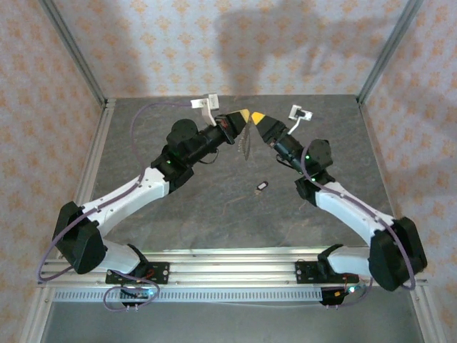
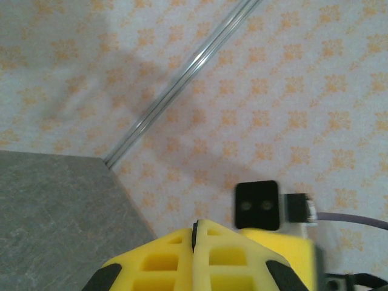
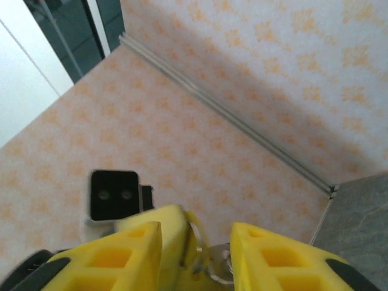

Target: Put the keys on the keyring

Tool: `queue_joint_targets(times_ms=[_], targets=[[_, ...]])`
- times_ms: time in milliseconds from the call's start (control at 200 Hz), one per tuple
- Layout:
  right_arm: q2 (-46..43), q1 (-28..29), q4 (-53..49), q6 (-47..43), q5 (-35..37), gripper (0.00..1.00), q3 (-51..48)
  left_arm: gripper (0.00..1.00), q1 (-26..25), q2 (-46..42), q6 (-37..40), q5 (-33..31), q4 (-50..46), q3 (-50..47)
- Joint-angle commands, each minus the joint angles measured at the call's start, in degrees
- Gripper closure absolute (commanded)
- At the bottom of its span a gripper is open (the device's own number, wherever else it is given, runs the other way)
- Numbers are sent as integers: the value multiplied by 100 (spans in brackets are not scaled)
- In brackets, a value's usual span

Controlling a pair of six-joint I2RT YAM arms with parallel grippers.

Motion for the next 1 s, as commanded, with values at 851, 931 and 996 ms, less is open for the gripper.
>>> queue_joint_targets(times_ms=[851, 931, 996], targets=[[-433, -689, -1133, -563, -2145, 65, 761, 100, 726, 537, 1457, 3360, -2292, 2058], [-383, -622, -1078, -568, -2097, 66, 743, 100, 725, 538, 1426, 3393, -2252, 2055], [-342, -577, -1053, -571, -2064, 67, 730, 100, 721, 538, 1399, 3412, -2226, 2055]])
